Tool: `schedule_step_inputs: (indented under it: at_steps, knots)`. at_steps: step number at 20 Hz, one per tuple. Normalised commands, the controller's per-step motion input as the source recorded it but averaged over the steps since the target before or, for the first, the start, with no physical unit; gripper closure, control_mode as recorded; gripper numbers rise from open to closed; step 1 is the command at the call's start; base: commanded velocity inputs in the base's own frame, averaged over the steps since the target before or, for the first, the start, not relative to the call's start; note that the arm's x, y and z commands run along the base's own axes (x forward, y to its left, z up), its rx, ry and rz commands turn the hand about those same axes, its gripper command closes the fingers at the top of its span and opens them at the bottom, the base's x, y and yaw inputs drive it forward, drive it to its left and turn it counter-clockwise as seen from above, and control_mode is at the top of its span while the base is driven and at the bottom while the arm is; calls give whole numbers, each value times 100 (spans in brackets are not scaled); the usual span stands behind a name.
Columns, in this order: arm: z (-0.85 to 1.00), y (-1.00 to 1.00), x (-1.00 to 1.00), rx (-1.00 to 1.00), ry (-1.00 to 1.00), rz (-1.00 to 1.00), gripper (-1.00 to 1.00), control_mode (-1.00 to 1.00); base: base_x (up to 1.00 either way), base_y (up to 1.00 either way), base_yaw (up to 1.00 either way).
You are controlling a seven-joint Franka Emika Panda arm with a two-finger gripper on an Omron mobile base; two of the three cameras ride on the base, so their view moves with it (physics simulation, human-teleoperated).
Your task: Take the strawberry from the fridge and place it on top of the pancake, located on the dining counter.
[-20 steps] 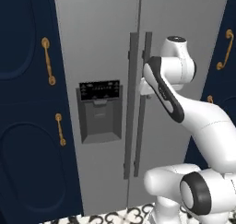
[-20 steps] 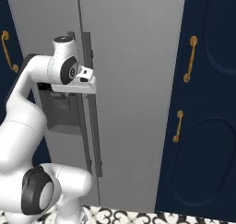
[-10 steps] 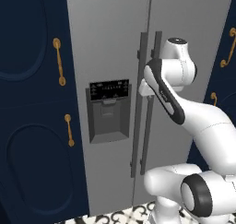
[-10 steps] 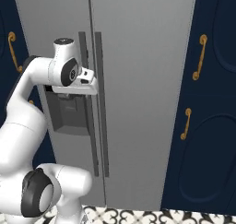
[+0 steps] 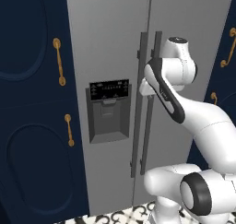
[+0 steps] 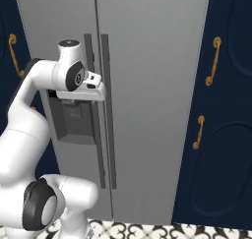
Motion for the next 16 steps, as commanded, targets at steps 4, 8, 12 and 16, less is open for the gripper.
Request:
schedule_step_inputs:
  at_steps: [4,8,12,16]
  knots:
    - [0,0,0,0,0,0,-100,100,0,-1,2]
    - [-15,-38,6,4,-19,7,-100,-100,0,0,0]
    - [-7,-43,36,4,-37,22,-100,-100,0,0,0]
    - [-5,-4,56,0,-12,1,-100,-100,0,0,0]
